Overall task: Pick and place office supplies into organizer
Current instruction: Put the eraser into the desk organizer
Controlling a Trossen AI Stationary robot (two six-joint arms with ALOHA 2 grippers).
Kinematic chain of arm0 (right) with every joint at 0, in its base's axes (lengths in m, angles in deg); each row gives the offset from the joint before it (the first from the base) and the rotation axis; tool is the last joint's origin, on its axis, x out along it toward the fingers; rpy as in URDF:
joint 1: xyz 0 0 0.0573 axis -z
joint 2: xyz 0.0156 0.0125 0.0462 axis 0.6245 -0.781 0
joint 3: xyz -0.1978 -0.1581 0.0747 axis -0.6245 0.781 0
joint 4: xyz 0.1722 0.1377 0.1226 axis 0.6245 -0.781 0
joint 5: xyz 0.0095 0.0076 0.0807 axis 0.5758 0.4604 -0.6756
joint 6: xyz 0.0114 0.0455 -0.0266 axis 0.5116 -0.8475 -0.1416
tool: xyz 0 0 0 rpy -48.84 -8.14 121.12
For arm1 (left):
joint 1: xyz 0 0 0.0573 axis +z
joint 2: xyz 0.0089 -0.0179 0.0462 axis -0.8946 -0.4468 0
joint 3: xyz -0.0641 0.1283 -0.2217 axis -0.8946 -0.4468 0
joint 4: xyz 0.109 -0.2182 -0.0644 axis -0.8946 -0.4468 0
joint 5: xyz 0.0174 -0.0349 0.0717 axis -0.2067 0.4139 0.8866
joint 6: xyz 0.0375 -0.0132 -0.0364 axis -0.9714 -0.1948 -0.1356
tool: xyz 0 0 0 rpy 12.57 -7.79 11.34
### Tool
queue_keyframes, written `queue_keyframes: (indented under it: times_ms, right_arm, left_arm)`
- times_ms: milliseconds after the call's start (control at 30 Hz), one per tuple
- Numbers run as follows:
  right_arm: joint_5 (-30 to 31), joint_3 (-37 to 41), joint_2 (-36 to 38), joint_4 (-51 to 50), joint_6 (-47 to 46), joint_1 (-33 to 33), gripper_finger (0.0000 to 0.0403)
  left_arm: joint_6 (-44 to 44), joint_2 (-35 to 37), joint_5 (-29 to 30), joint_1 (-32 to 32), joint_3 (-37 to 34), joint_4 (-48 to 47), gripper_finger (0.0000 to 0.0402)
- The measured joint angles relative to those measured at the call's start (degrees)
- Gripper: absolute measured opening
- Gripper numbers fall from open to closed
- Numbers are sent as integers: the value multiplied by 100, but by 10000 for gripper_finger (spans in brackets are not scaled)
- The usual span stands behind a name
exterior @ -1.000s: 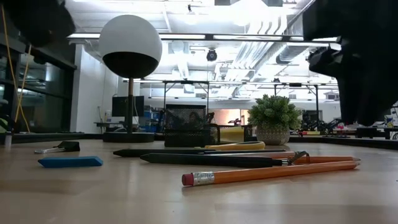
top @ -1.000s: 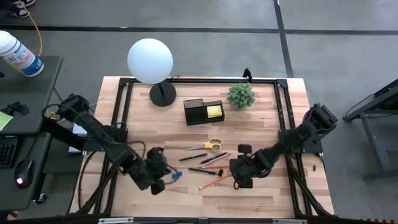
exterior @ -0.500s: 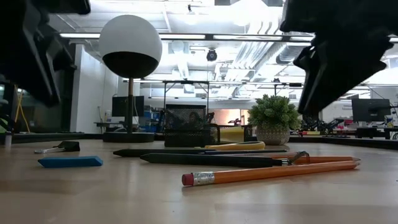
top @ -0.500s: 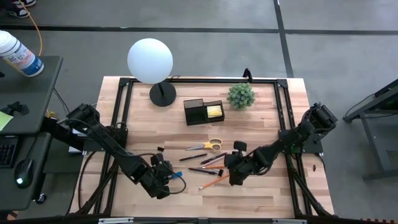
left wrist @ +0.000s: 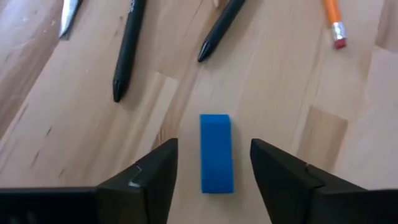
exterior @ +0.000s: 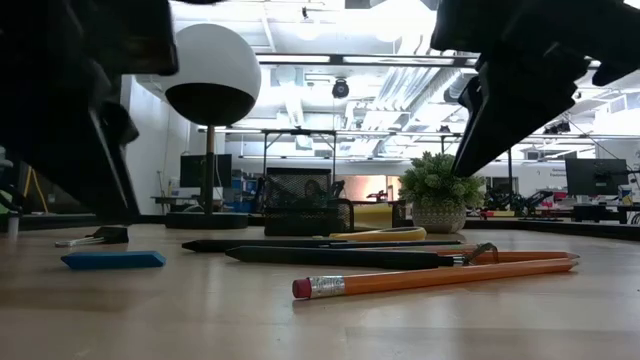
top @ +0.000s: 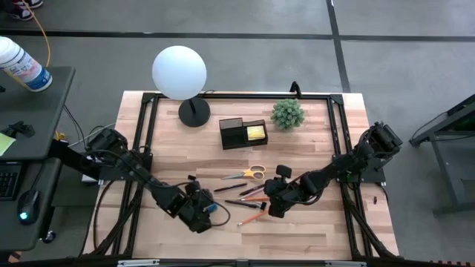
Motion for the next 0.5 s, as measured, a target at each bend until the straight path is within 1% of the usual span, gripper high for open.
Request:
queue_keyframes:
  times_ms: [133,267,500]
  right_arm:
    - [2,0,0,24,0,0,119]
    - [4,0,0,30,0,0,119]
    - [29,0,0,39,33,0,119]
  left_arm:
    - [-7,-49,-60,96,5,55,214]
    - [-14,-88,-58,94,3,13,220]
    - [-16,-107,-59,91,-2,-105,198]
